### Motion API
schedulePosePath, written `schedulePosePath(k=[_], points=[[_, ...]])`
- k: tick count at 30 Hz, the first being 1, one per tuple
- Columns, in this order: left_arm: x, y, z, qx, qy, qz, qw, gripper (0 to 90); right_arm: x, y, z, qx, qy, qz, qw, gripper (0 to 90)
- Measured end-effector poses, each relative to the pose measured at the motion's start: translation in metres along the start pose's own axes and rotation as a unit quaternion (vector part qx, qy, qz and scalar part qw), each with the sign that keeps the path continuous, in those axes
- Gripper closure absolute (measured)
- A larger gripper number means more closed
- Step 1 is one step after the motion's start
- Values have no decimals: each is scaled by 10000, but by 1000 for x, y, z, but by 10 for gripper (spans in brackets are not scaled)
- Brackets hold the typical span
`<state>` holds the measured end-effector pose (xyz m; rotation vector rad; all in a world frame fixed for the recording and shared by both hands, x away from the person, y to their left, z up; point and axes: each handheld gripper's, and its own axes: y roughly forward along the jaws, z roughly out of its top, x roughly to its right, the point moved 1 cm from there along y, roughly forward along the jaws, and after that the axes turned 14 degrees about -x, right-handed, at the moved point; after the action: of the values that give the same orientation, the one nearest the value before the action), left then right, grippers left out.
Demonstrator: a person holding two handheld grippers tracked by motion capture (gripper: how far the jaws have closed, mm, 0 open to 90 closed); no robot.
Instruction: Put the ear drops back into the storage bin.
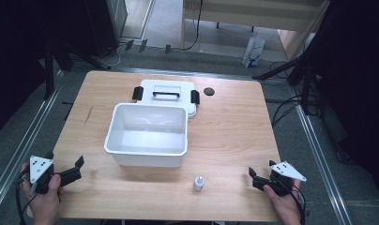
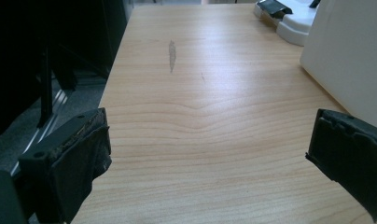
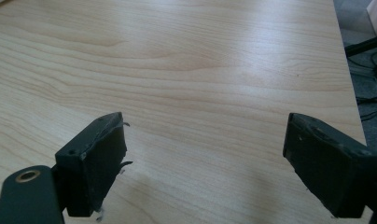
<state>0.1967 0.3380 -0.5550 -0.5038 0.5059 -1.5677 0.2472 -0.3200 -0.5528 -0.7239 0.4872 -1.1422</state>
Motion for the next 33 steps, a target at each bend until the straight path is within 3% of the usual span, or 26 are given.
schedulePosePath(k=[11,15,19,23,24,27,29,33], points=[[2,4,2,-267,155,-60,9995,0,-2,0,1,-96,-114,32,9999,134],[4,4,2,-256,163,67,9995,0,-2,-4,3,-165,-120,283,9994,137],[5,4,2,-309,221,116,9992,0,-5,-11,10,-161,-161,393,9990,149],[5,6,3,-340,134,205,9991,0,-6,-19,19,-106,-175,475,9987,196],[6,6,4,-349,158,307,9988,0,-10,-22,21,-145,-314,609,9975,212],[9,6,3,-314,268,431,9982,0,-14,-24,24,-234,-476,551,9971,229],[10,5,3,-279,349,426,9981,0,-17,-27,26,-238,-623,586,9960,237],[9,5,2,-223,317,363,9986,0,-19,-33,32,-291,-625,558,9961,214]])
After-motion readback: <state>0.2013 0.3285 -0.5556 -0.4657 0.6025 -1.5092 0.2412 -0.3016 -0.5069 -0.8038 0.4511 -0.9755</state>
